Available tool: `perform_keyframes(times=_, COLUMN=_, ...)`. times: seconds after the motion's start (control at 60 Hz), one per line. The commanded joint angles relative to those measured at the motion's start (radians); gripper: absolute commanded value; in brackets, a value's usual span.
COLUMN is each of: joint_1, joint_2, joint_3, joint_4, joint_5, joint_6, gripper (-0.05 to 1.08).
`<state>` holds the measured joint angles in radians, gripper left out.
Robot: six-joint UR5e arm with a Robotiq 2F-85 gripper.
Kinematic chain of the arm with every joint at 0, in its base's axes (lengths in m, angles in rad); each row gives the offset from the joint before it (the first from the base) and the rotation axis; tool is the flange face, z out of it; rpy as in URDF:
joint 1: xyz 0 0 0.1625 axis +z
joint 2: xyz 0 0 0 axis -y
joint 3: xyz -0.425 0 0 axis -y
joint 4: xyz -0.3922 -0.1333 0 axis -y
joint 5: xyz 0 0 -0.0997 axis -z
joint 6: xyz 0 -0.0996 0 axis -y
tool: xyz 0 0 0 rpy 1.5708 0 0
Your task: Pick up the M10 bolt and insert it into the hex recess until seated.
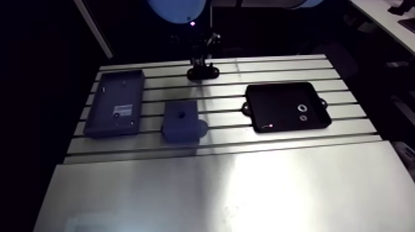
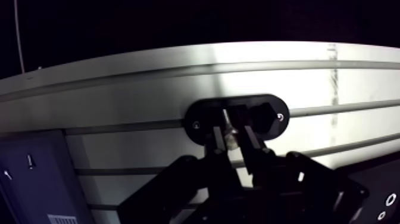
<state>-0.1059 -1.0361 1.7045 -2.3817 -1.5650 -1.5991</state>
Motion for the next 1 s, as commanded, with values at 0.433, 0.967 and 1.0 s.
perform_keyframes(times=0.433, joint_1=0.002, joint_2=-0.001, joint_3=-0.001, joint_4=0.000, joint_5=0.002, joint_6=-0.002, gripper=0.77)
perform_keyframes(times=0.967, joint_1=0.017, joint_2=-0.048, joint_3=-0.012, joint_4=0.004, joint_5=-0.002, joint_6=-0.003, gripper=0.77)
perform_keyframes(times=1.0, joint_1=0.016, joint_2=-0.053, joint_3=-0.010, joint_4=0.005, joint_5=-0.002, joint_6=-0.003, gripper=0.77)
